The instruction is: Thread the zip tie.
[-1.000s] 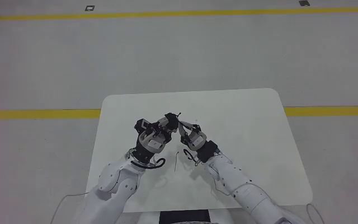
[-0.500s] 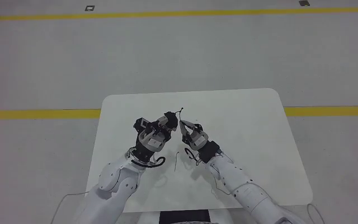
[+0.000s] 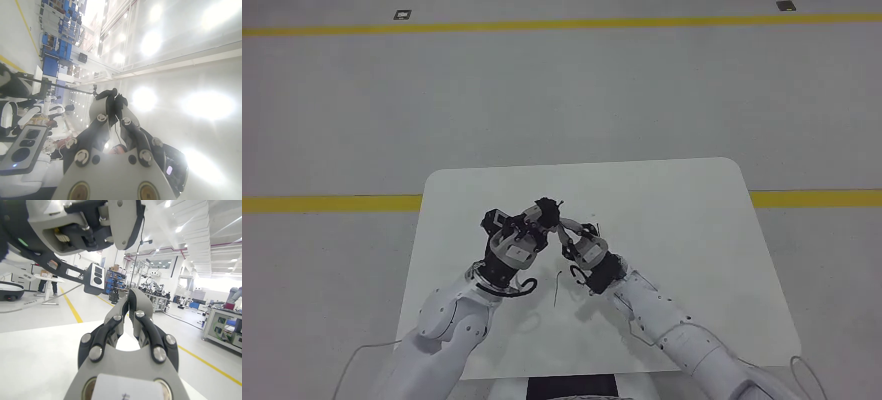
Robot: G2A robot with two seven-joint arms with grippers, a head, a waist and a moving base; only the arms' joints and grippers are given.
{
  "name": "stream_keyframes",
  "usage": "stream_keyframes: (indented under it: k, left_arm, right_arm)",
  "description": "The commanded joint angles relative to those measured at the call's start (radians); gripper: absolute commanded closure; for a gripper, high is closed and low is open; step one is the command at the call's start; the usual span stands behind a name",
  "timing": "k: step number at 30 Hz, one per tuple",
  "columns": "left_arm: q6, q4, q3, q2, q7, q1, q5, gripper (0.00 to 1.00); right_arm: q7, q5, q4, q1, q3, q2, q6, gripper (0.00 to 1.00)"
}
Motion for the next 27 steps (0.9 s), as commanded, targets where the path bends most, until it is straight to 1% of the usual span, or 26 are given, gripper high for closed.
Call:
stream_keyframes:
  k: [1,11,20,23,27]
  left_arm:
    - [0.002,0.000,-0.001,0.000,-0.002,0.002,-0.004,1.00]
    - [0.008,-0.003,-0.003,-0.002,-0.013,-0.001,-0.012,1.00]
    - [0.003,-0.009,-0.005,-0.004,-0.022,0.000,-0.025,1.00]
    - [0.002,-0.008,-0.007,-0.005,-0.022,0.000,-0.019,1.00]
    - [-0.003,0.005,-0.007,-0.005,-0.017,0.000,-0.001,1.00]
  right_arm:
    - [0.005,0.000,0.003,0.005,-0.009,0.003,0.009,1.00]
    - [0.028,0.000,0.005,0.014,-0.028,0.015,0.030,1.00]
    - [0.033,0.000,0.001,0.014,-0.031,0.020,0.031,1.00]
    - [0.028,0.001,-0.002,0.011,-0.025,0.020,0.027,1.00]
    - [-0.011,0.039,-0.015,0.000,-0.011,0.019,-0.011,1.00]
